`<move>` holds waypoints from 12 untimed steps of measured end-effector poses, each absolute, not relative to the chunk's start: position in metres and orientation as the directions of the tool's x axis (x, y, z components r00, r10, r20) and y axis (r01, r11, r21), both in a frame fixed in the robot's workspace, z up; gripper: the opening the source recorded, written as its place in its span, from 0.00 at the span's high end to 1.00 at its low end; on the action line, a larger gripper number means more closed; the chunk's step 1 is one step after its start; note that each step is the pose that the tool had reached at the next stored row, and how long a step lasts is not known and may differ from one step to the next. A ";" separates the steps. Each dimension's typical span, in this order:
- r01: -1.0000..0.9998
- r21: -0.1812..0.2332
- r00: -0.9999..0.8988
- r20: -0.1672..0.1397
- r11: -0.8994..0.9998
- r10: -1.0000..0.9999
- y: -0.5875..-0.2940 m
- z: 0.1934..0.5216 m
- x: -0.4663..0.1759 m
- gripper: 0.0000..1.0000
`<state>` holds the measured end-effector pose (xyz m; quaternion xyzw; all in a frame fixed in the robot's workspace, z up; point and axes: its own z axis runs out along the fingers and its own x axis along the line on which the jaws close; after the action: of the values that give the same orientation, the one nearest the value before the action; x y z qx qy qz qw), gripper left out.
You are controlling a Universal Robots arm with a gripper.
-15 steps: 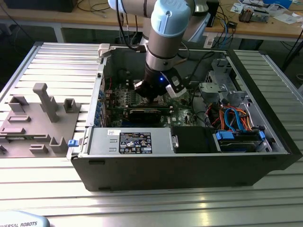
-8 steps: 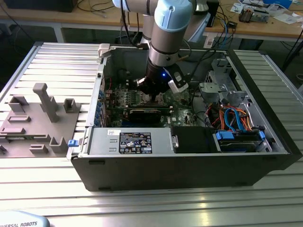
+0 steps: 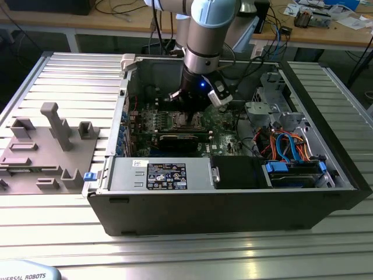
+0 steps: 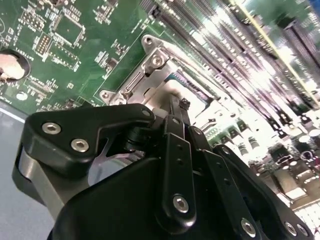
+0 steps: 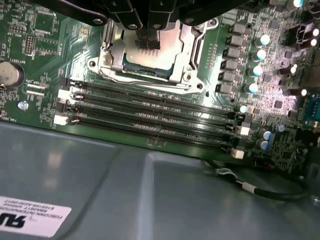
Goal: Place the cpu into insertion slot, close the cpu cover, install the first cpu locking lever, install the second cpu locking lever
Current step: 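Install the second cpu locking lever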
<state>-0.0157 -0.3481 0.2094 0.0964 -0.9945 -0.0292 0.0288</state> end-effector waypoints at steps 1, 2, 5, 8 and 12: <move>-0.190 0.046 -0.980 0.055 0.981 -0.192 -0.347 0.211 -0.016 0.89; -0.190 0.038 -0.980 0.057 0.981 -0.192 -0.346 0.212 -0.016 0.89; -0.190 0.029 -0.980 0.059 0.981 -0.192 -0.344 0.222 -0.016 0.89; -0.190 0.028 -0.980 0.059 0.981 -0.191 -0.344 0.232 -0.016 0.89; -0.190 0.027 -0.980 0.059 0.981 -0.191 -0.344 0.243 -0.016 0.89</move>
<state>-0.0157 -0.3440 0.2429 0.0958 -0.9949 -0.0109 0.0306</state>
